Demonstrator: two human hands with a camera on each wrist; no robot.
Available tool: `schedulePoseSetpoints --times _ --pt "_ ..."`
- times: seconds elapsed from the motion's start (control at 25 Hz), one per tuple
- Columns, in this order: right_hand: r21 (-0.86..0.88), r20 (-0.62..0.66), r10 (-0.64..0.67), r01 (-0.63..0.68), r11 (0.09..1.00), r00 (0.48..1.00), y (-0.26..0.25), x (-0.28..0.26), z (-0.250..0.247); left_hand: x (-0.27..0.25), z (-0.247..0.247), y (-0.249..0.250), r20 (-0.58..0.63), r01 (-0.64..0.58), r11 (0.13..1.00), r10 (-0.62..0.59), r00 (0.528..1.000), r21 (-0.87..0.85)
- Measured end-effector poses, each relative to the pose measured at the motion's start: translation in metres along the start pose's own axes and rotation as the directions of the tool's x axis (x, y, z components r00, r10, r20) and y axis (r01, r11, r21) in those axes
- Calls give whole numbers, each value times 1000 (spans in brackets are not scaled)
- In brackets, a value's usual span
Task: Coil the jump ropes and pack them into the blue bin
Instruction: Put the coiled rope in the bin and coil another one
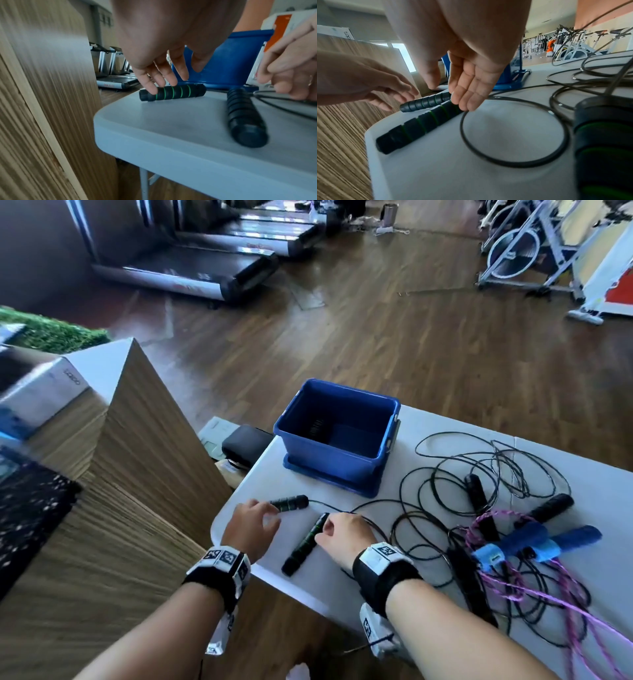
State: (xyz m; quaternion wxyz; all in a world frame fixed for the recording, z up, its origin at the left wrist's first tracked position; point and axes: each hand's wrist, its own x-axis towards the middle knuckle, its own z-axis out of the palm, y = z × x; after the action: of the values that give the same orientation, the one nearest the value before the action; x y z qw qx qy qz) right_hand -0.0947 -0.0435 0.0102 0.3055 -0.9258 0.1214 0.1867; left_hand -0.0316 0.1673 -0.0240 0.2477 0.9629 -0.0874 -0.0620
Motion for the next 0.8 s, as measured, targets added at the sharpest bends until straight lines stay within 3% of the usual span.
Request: schedulePoseSetpoints --times 0.12,0.4,0.52,0.68,0.8 --pt "25 41 131 -133 991 990 -12 12 22 13 -1 -7 103 -48 983 30 994 178" --pt "185 -44 402 -388 903 914 -18 33 42 42 4 -11 237 -176 868 70 969 464" --pt "312 -47 484 -448 838 874 -15 36 45 43 14 -7 289 -149 936 54 956 318" --pt "457 -11 472 -416 787 881 -17 30 41 35 23 3 337 -120 990 91 937 69" --pt "702 31 456 -344 623 889 -18 11 36 20 20 11 322 2 973 74 944 -231"
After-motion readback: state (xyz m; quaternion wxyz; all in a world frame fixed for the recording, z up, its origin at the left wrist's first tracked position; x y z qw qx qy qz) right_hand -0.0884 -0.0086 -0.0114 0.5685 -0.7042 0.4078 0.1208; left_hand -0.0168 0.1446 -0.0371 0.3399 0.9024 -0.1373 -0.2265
